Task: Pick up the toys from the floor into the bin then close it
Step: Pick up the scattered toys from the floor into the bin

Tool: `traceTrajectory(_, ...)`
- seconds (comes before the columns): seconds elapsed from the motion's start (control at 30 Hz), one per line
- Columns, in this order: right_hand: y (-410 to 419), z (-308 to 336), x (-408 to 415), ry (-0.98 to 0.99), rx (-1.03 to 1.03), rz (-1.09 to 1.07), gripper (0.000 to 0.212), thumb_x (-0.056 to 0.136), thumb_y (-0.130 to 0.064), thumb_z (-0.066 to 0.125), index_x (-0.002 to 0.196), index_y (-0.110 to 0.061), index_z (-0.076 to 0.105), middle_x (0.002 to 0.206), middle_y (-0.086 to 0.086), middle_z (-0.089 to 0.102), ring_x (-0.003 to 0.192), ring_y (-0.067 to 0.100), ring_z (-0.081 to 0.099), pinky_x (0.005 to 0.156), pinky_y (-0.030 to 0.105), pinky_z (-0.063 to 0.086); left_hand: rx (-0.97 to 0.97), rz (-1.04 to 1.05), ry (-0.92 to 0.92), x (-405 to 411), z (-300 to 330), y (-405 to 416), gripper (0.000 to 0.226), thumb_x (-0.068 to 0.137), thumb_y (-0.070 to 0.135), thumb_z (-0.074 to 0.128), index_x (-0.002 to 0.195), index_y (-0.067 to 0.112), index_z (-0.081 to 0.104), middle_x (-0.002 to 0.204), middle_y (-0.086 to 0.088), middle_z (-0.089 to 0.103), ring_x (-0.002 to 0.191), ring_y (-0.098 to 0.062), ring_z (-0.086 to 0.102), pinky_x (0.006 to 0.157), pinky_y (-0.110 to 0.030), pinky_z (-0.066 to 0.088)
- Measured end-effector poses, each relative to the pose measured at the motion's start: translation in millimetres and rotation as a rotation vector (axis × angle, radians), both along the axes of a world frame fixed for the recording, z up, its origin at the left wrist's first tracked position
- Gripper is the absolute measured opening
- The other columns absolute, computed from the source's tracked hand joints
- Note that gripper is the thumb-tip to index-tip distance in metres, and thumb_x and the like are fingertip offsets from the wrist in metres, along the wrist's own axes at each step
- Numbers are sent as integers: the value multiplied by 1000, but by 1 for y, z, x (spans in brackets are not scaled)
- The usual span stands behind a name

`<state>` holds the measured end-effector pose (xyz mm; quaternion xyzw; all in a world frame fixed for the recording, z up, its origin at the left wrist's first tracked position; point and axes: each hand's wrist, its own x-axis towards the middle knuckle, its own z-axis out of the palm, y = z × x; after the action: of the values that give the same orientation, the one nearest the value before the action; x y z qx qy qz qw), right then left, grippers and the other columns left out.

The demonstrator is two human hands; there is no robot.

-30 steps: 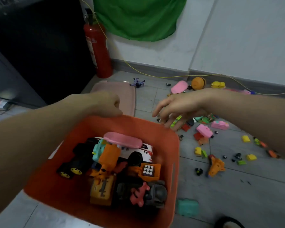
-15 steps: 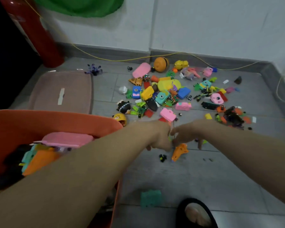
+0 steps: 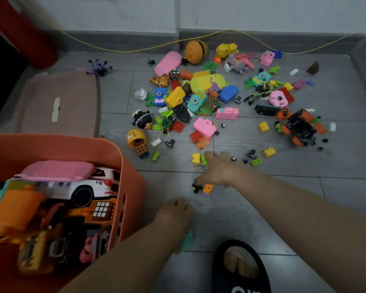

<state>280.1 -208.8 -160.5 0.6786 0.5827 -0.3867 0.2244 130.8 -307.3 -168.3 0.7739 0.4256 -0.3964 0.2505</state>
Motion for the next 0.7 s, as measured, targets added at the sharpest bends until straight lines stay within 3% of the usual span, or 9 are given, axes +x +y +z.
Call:
traceTrajectory(0.1, -6, -3, -4, -5, 47, 19, 96, 72, -51, 76, 147, -24, 22, 144, 15, 19, 131, 40, 34, 99, 47, 45, -18, 5, -95, 1, 1, 10, 74, 80, 29, 76, 140, 9, 39, 144, -14, 37, 128, -30, 46, 98, -39, 45)
traceTrajectory(0.17, -8, -8, -4, 24, 110, -15, 83, 70, -46, 80, 134, -19, 34, 136, 14, 27, 124, 37, 41, 97, 43, 47, 4, 137, -196, 0, 0, 23, 57, 84, 25, 70, 134, 12, 45, 139, -12, 47, 122, -28, 53, 93, -34, 47)
traceTrajectory(0.33, -5, -10, 13, 73, 180, -114, 57, 74, -30, 79, 118, -11, 48, 123, 16, 45, 108, 31, 54, 75, 29, 45, 165, 541, -389, 3, -12, 50, 52, 82, 26, 68, 123, 12, 39, 125, -13, 55, 111, -29, 58, 89, -38, 50)
traceTrajectory(0.47, 4, -5, 39, 154, 378, -266, 52, 81, -22, 70, 128, -10, 51, 126, 18, 50, 113, 33, 53, 85, 33, 48, 169, 651, -468, 23, -16, 56, 77, 72, 37, 72, 133, 18, 29, 128, -12, 45, 113, -33, 54, 91, -44, 50)
traceTrajectory(0.6, 6, -7, 73, -55, 641, -315, 55, 86, -30, 59, 137, -19, 43, 132, 16, 44, 122, 36, 42, 92, 43, 43, 207, 667, -446, 47, -19, 58, 109, 62, 51, 81, 145, 17, 18, 139, -15, 25, 124, -36, 43, 96, -44, 47)
traceTrajectory(0.7, 4, -15, 99, -176, 554, -400, 59, 93, -43, 48, 146, -27, 31, 147, 17, 31, 134, 37, 30, 102, 48, 37, 247, 689, -453, 56, -23, 63, 116, 57, 57, 83, 144, 16, 18, 139, -15, 22, 123, -35, 42, 97, -46, 47)
